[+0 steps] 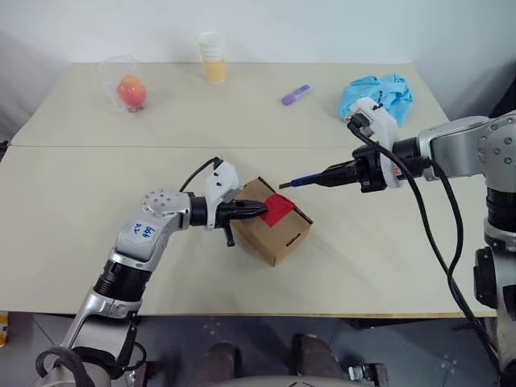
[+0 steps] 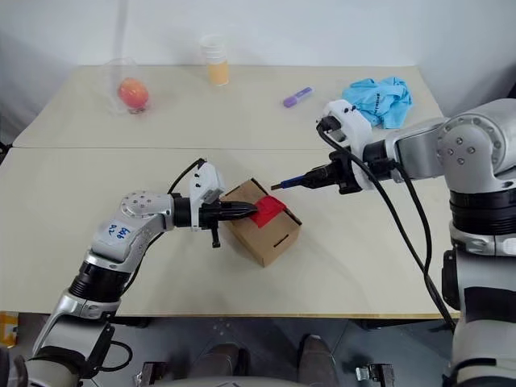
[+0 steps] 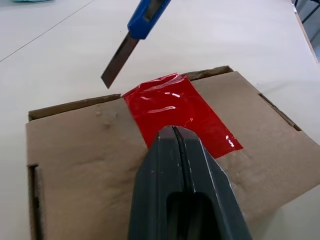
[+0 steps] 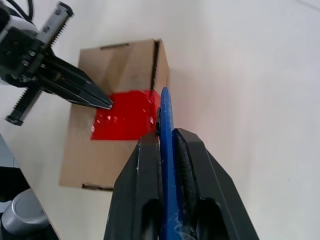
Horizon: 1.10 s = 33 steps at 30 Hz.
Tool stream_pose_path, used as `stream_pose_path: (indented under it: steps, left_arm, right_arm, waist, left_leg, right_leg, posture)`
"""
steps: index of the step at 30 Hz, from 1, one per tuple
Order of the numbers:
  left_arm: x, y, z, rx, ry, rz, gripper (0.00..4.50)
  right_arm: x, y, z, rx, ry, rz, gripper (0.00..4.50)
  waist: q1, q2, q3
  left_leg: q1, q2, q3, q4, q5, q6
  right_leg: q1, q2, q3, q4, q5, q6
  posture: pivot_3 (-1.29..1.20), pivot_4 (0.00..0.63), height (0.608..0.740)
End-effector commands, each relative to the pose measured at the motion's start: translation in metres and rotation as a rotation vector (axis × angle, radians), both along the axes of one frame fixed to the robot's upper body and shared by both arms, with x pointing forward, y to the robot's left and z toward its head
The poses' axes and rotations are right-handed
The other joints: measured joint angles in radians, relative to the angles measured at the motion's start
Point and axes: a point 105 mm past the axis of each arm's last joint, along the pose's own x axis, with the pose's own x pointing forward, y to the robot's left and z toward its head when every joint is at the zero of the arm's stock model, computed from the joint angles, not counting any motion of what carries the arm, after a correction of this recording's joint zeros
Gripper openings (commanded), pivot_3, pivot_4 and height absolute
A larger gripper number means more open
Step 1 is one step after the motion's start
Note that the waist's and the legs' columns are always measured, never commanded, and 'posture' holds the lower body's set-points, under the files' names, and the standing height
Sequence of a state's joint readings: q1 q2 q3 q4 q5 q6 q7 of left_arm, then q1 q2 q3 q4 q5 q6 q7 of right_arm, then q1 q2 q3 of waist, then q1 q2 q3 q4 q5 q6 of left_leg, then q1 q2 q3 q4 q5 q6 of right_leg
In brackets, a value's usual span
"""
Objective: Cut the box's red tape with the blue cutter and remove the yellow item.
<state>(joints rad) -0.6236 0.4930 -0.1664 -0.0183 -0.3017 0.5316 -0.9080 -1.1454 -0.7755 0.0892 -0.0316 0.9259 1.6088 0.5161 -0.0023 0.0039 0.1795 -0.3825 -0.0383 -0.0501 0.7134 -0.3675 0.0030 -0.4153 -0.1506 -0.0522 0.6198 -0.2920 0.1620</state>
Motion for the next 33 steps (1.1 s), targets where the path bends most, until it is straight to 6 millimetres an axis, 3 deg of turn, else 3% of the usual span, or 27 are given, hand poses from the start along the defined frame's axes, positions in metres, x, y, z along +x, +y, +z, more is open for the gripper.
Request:
stream_pose_path:
  steps: [1,9,23,28,33]
  left_arm:
    - [0.005,0.014,-0.001,-0.003,0.024,0.066,0.00]
    - [0.001,0.014,-0.006,0.003,0.040,0.074,0.00]
    - [-0.004,0.003,-0.011,0.005,0.053,0.055,0.00]
    - [-0.003,0.004,-0.011,0.009,0.054,0.059,0.00]
    - [-0.004,0.005,-0.012,0.010,0.058,0.061,0.00]
  right_arm:
    - [-0.003,0.006,0.018,0.029,-0.069,0.026,0.11]
    - [0.001,0.013,0.020,0.037,-0.095,0.039,0.11]
    - [-0.005,0.015,-0.003,0.010,-0.034,0.064,0.11]
    - [-0.003,0.012,0.000,0.016,-0.040,0.046,0.11]
    - [0.001,0.013,0.016,0.063,-0.077,0.047,0.11]
  waist:
    - [0.001,0.000,0.000]
    - [0.000,0.000,0.000]
    - [0.001,0.000,0.000]
    - [0.001,0.000,0.000]
    - [0.001,0.000,0.000]
  left_leg:
    - [0.000,0.000,0.000,0.000,0.000,0.000]
    - [0.000,0.000,0.000,0.000,0.000,0.000]
    - [0.000,-0.001,0.000,0.000,0.000,0.000]
    - [0.000,-0.001,0.000,0.000,0.000,0.000]
    - [0.000,-0.001,0.000,0.000,0.000,0.000]
  right_leg:
    - [0.000,0.000,0.000,0.000,0.000,0.000]
    - [0.000,0.000,0.000,0.000,0.000,0.000]
    - [0.000,0.000,0.000,0.000,0.000,0.000]
    - [0.000,0.000,0.000,0.000,0.000,0.000]
    - [0.000,0.000,0.000,0.000,0.000,0.000]
  posture:
    - [0.00,0.150,0.740]
    - [0.00,0.150,0.740]
    - [0.00,0.150,0.740]
    - [0.00,0.150,0.740]
    - [0.00,0.150,0.740]
